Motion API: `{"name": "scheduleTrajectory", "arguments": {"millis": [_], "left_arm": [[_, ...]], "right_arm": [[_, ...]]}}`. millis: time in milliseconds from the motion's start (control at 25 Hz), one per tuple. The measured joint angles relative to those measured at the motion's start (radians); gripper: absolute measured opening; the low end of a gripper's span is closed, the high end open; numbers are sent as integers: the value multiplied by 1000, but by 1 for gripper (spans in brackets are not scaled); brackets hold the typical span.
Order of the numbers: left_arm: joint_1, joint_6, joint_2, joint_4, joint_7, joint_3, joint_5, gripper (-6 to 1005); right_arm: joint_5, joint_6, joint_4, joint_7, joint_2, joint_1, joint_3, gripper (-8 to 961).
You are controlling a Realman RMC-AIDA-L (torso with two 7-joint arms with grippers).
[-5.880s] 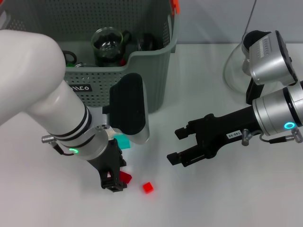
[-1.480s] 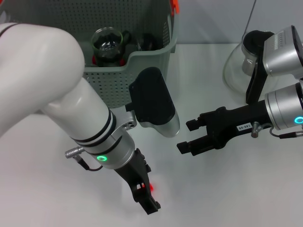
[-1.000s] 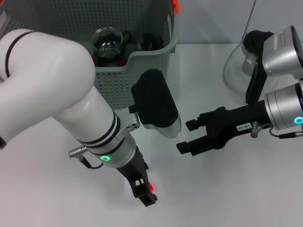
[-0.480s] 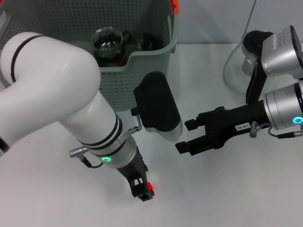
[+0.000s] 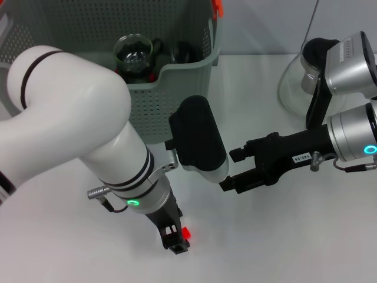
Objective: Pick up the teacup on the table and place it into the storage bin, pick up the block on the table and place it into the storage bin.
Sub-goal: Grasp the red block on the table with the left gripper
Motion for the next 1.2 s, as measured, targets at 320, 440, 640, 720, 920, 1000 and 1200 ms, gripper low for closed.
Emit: {"name": "scheduleTrajectory", "arguments": {"millis": [320,440,640,720,920,1000,1200], "left_arm": [[0,-16,0,-3,-4,8,5,591],[0,-19,0,-5,-7,9,5,531],[0,-20,0,-5,-11,20,8,405],[0,-20,0,-6,-12,28,10,392],[-1,-18,0,-1,-18,41,14,361],[-2,-18,0,-1,-20,45,22,361],[-5,-19,0,-5,-24,55,29,356]], "right_arm": [[1,5,0,0,2,4,0,881],[1,8,0,1,2,4,0,881],[1,12,0,0,2,3,0,881],[2,13,0,0,1,3,0,881],[2,13,0,-1,0,3,0,881],[2,13,0,-1,0,3,0,880],[4,13,0,0,0,2,0,880]]}}
